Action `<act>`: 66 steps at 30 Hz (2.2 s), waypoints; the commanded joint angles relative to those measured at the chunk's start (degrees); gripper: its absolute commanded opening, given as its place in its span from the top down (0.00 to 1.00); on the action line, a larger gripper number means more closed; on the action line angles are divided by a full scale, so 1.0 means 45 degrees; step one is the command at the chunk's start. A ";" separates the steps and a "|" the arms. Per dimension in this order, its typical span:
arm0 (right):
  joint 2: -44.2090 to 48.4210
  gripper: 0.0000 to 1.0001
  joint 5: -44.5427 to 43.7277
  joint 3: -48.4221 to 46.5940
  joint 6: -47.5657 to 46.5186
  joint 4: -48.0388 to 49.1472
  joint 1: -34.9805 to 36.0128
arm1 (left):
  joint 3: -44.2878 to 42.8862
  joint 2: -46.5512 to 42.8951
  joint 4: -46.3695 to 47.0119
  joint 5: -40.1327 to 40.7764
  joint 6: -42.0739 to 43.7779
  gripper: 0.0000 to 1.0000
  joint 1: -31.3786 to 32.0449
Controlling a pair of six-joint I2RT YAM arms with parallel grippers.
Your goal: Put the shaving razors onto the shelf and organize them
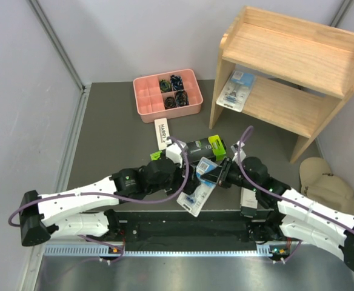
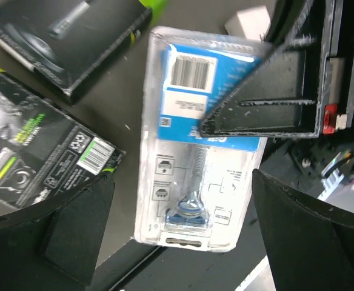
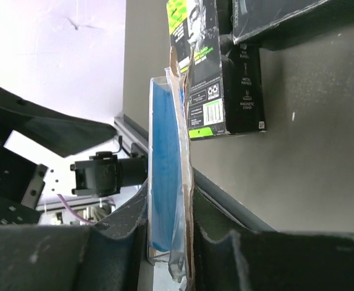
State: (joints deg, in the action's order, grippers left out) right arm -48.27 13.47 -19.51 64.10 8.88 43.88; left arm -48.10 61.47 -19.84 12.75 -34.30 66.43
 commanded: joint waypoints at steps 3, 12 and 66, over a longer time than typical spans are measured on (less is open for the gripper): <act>0.1837 1.00 -0.1098 0.0077 -0.0279 -0.0196 0.0054 | 0.0647 -0.1432 -0.0259 0.2495 -0.1788 0.01 0.0003; 0.6870 1.00 -0.4045 0.0799 -0.0278 -0.1935 0.0074 | 0.3691 -0.3949 0.3422 0.1527 -0.4212 0.01 -0.0407; 1.1117 1.00 -0.4850 0.1288 -0.0337 -0.2970 0.0074 | 0.5922 0.5461 2.2807 -0.7190 -0.7338 0.71 -0.1306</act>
State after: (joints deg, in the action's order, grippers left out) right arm -0.97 -7.77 -12.78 63.20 -5.61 43.88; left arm -20.14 85.71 72.86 -17.10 -67.44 60.49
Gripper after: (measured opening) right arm 0.175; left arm 0.369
